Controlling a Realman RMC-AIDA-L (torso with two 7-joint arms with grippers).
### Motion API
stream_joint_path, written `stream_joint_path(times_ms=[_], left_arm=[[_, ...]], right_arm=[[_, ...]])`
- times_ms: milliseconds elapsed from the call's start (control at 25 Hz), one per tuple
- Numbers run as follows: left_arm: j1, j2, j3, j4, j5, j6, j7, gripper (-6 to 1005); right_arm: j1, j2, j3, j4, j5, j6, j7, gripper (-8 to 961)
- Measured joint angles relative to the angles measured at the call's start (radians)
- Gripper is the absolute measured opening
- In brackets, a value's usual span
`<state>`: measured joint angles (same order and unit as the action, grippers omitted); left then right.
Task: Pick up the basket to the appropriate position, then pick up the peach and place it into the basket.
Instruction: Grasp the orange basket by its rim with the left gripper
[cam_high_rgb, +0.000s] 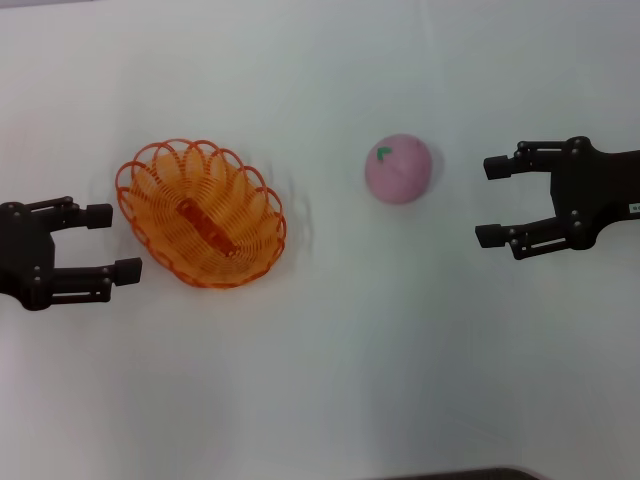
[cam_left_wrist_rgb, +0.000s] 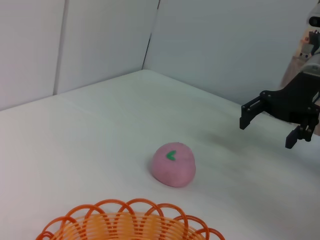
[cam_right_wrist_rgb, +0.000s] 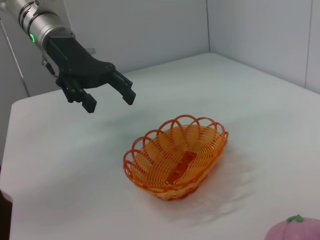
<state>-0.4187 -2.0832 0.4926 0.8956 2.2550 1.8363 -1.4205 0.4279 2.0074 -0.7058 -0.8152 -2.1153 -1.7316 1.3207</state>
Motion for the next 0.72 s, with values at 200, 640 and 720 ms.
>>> stream_joint_path(times_ms=[200, 640, 720], left_arm=[[0.0, 0.0, 0.002, 0.0, 0.0, 0.0, 0.0, 849], [-0.005, 0.002, 0.004, 0.003, 0.0, 0.012, -0.033, 847], [-0.019, 0.01, 0.004, 0.019, 0.0, 0.039, -0.094, 846]], right_arm=[[0.0, -0.001, -0.002, 0.003, 0.0, -0.001, 0.0, 915], [-0.002, 0.0, -0.004, 0.007, 0.0, 0.001, 0.0, 915], [-0.001, 0.001, -0.005, 0.007, 0.0, 0.003, 0.0, 914]])
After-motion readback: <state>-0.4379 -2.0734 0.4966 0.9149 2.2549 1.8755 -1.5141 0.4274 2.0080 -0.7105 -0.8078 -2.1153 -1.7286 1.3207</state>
